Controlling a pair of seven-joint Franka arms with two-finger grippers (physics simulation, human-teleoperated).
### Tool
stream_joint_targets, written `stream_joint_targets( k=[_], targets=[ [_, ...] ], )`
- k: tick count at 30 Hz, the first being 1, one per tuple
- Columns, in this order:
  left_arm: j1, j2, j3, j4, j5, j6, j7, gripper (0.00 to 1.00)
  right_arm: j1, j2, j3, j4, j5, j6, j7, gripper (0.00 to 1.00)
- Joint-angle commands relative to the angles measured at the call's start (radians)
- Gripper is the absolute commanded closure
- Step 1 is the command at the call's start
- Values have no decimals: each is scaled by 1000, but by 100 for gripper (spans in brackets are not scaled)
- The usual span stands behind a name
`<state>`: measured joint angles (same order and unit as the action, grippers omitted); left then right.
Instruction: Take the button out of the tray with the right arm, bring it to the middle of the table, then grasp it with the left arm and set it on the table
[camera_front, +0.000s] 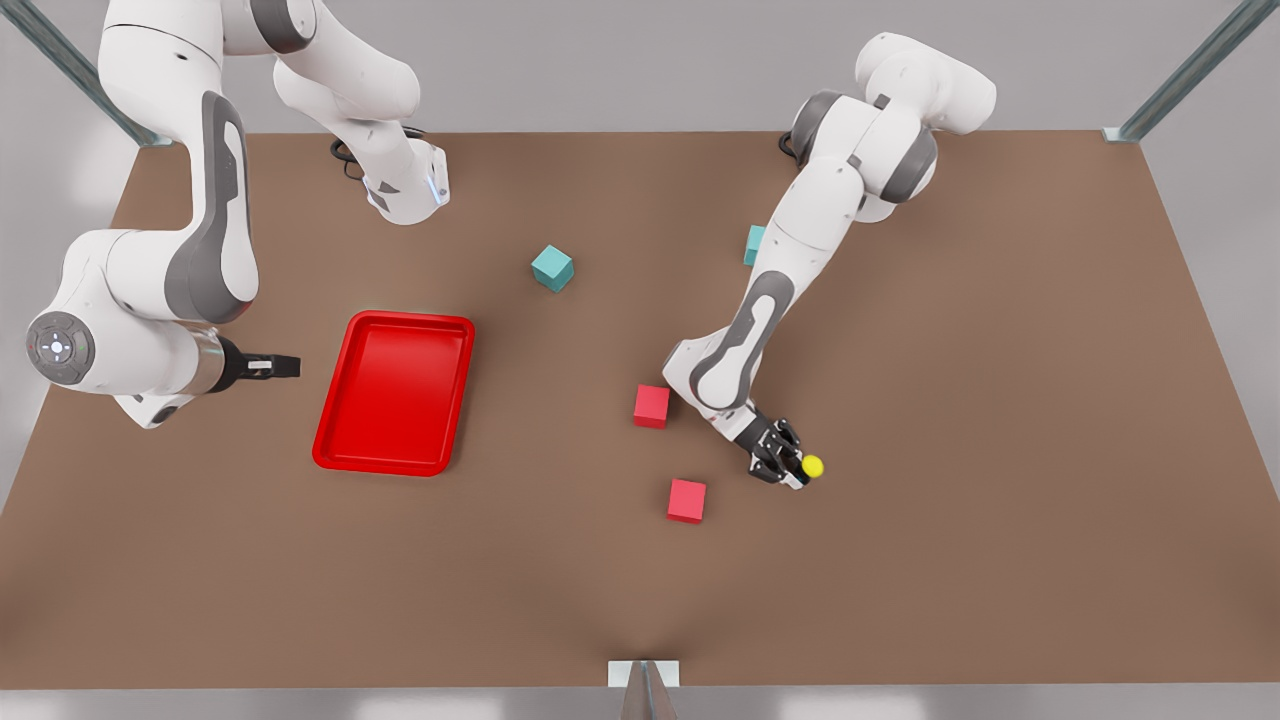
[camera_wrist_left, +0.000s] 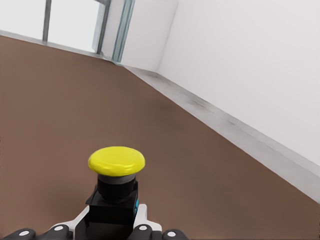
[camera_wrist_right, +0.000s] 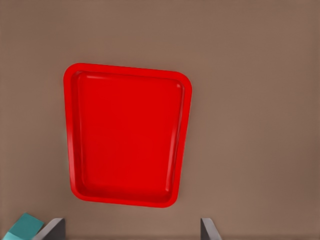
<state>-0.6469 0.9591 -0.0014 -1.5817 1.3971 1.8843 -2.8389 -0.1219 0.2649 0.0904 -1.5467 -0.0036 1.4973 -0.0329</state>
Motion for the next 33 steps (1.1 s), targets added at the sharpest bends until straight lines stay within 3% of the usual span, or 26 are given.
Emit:
stream_joint_targets(
  k=[1,4,5,8,9,33],
  targets=[
    [-2,0,0,0,13,-4,-46,66,1,-1,0,0,1,0,8,0],
    [-3,1,1,0,13,-4,-45,64,2,-3,0,0,1,-2,8,0],
    [-3,1,0,0,13,-4,-45,58,4,-3,0,0,1,-2,8,0],
    [-5,0,1,0,16,-4,-39,7,5,-4,0,0,1,-3,8,0],
    [-5,0,1,0,16,-10,-33,0,5,-4,0,0,1,-3,8,0],
    [-3,-117,-3,-67,8,-57,108,0,4,-1,0,0,1,-8,8,0]
  ],
)
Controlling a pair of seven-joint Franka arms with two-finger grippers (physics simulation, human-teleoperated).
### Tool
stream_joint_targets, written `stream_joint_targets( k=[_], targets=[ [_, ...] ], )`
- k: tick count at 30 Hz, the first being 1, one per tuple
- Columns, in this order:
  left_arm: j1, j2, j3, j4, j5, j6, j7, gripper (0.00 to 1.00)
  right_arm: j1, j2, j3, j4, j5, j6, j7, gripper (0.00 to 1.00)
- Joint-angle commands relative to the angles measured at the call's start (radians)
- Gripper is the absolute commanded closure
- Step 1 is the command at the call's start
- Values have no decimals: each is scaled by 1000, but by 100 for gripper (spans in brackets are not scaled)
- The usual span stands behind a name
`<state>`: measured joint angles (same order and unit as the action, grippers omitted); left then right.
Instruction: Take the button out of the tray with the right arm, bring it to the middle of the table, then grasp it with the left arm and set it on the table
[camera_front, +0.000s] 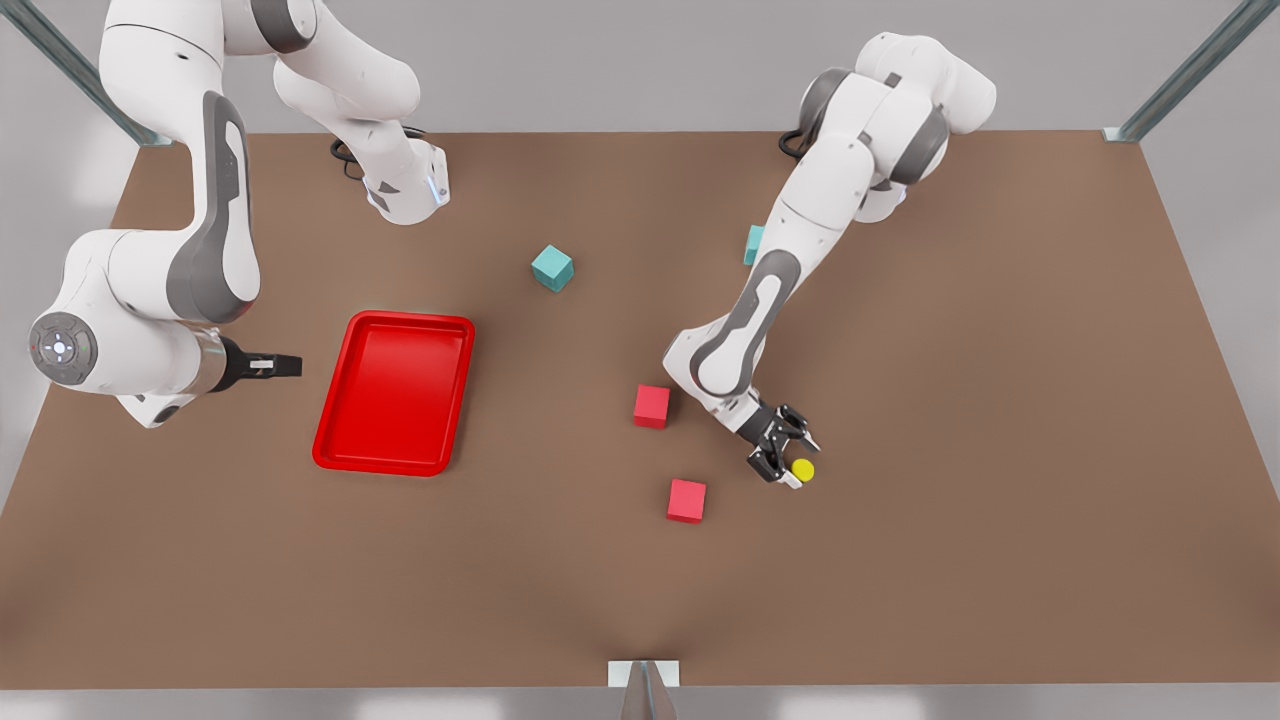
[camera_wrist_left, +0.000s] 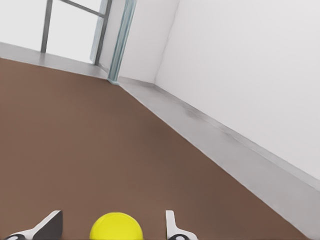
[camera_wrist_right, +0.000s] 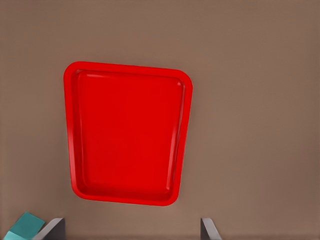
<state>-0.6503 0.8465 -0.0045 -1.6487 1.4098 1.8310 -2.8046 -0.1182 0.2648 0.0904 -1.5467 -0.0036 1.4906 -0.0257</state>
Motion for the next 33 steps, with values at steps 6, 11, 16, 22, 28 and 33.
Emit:
stream_joint_targets(
  k=[6,11,16,22,28,33],
  targets=[
    [21,-224,-5,-91,-63,-1,313,0,-1,-1,0,0,1,-1,1,0],
    [77,-395,-8,89,-584,-1,849,0,3,-4,2,0,1,-3,3,0],
    [290,-514,-9,219,-1282,-151,1980,0,2,-4,2,0,1,-1,7,0],
    [621,-773,-91,87,-1451,-237,2780,0,-1,-10,3,8,1,-9,7,0],
    [636,-814,-91,37,-1451,-230,2775,0,-8,-6,5,8,1,-15,4,0],
    [630,-736,-91,99,-1451,-222,2768,0,-8,-1,3,7,1,-9,4,0]
  ],
)
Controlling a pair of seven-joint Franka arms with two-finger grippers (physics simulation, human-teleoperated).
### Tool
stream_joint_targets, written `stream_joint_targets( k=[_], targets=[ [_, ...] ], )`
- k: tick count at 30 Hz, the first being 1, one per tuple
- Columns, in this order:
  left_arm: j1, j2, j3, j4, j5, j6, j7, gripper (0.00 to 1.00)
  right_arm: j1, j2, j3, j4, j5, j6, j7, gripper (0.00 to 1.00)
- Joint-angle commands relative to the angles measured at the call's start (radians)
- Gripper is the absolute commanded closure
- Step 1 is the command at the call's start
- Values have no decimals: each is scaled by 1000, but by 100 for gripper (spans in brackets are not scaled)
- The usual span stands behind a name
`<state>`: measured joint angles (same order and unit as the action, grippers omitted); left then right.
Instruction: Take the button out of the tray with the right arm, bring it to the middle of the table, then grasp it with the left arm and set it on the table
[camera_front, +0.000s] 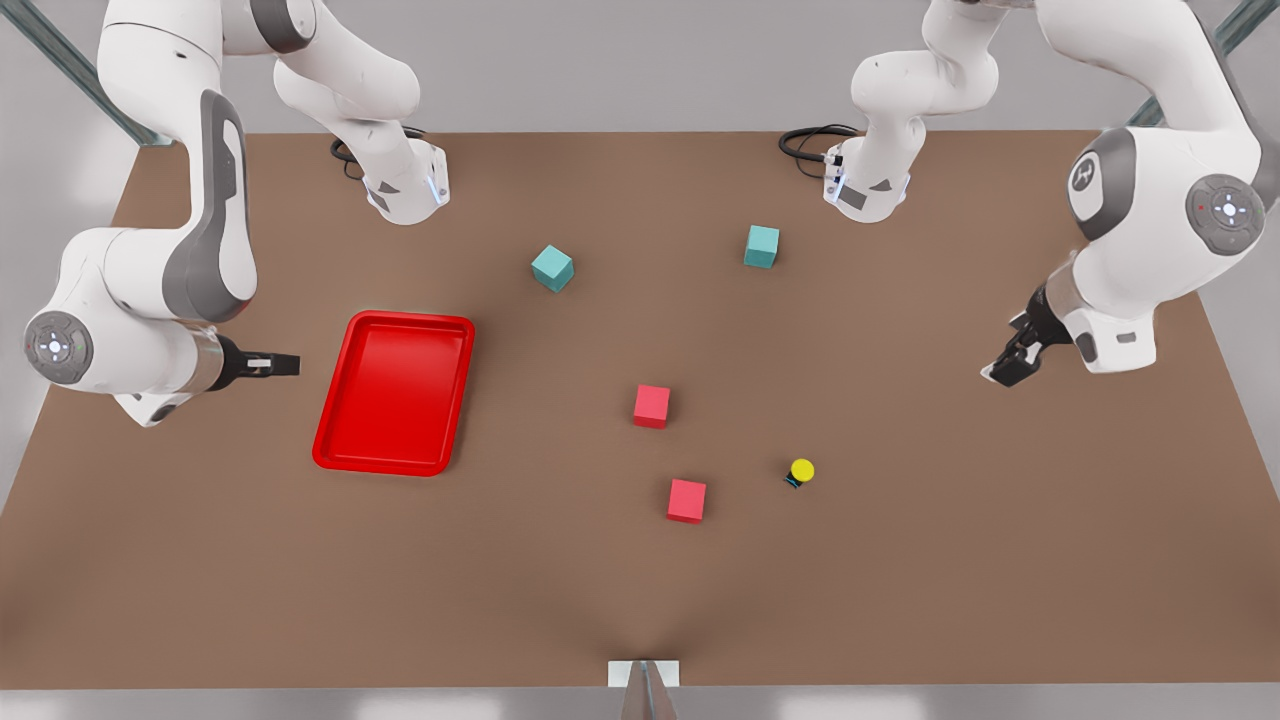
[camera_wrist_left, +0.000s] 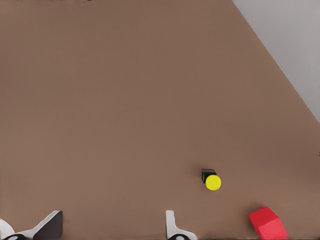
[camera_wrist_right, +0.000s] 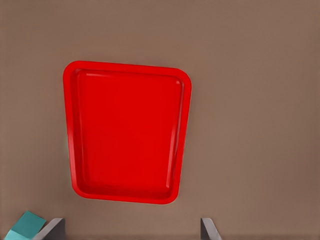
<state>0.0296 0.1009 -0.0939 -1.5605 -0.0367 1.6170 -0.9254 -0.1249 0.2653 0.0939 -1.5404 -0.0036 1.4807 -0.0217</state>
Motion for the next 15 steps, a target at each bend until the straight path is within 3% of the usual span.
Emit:
stream_joint_targets(
  k=[1,15],
  targets=[
    [-48,17,-1,17,-6,-9,889,0,1,0,0,0,1,4,0,0],
    [-43,115,0,108,-5,-11,892,0,4,2,0,0,-1,6,2,0]
  ],
)
